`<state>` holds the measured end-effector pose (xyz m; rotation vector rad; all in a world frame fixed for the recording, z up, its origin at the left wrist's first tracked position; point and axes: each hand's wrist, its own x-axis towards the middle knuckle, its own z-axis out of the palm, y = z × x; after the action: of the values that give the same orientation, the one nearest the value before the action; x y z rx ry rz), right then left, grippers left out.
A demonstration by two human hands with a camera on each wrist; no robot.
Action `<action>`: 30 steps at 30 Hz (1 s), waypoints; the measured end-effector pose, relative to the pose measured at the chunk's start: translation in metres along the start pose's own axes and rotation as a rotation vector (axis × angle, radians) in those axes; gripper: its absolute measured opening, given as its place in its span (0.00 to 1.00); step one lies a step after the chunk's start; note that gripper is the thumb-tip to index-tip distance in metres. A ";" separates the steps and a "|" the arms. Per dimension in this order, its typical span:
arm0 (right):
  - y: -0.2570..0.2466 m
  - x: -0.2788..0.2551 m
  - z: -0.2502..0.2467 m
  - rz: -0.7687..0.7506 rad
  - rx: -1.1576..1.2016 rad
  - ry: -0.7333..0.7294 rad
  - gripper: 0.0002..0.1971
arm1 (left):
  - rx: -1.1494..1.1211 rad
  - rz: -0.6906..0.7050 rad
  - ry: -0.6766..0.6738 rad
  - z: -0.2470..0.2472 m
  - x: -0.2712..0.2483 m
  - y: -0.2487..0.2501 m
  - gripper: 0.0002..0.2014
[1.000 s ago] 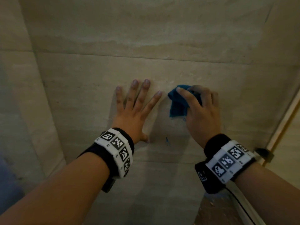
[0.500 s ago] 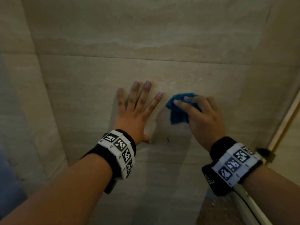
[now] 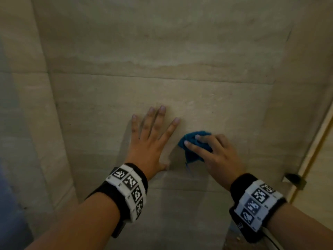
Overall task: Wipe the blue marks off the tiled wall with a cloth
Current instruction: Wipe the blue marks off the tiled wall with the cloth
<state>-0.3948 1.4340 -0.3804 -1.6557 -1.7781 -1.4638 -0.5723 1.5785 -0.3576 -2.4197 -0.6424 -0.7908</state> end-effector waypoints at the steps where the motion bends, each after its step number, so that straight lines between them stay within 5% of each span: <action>1: 0.001 0.001 -0.001 0.002 0.011 -0.008 0.34 | 0.004 0.013 -0.008 0.004 -0.002 -0.002 0.78; 5: 0.001 0.018 -0.005 0.069 0.026 0.079 0.19 | -0.007 0.025 -0.047 0.009 0.003 -0.004 0.83; 11: -0.010 0.029 0.002 0.112 0.040 0.136 0.21 | -0.019 -0.003 -0.093 0.008 0.003 -0.002 0.82; 20: -0.012 -0.014 0.015 -0.085 0.045 -0.028 0.21 | -0.037 -0.029 -0.123 0.001 0.003 0.000 0.75; 26: -0.010 0.021 0.003 0.115 0.082 0.160 0.19 | -0.064 0.003 -0.097 0.005 0.004 -0.002 0.77; 30: -0.018 0.027 0.009 0.078 0.065 0.165 0.20 | -0.058 -0.009 -0.113 0.007 0.004 -0.003 0.79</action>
<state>-0.4144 1.4600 -0.3712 -1.5077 -1.6367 -1.4475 -0.5688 1.5863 -0.3592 -2.5299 -0.6826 -0.6891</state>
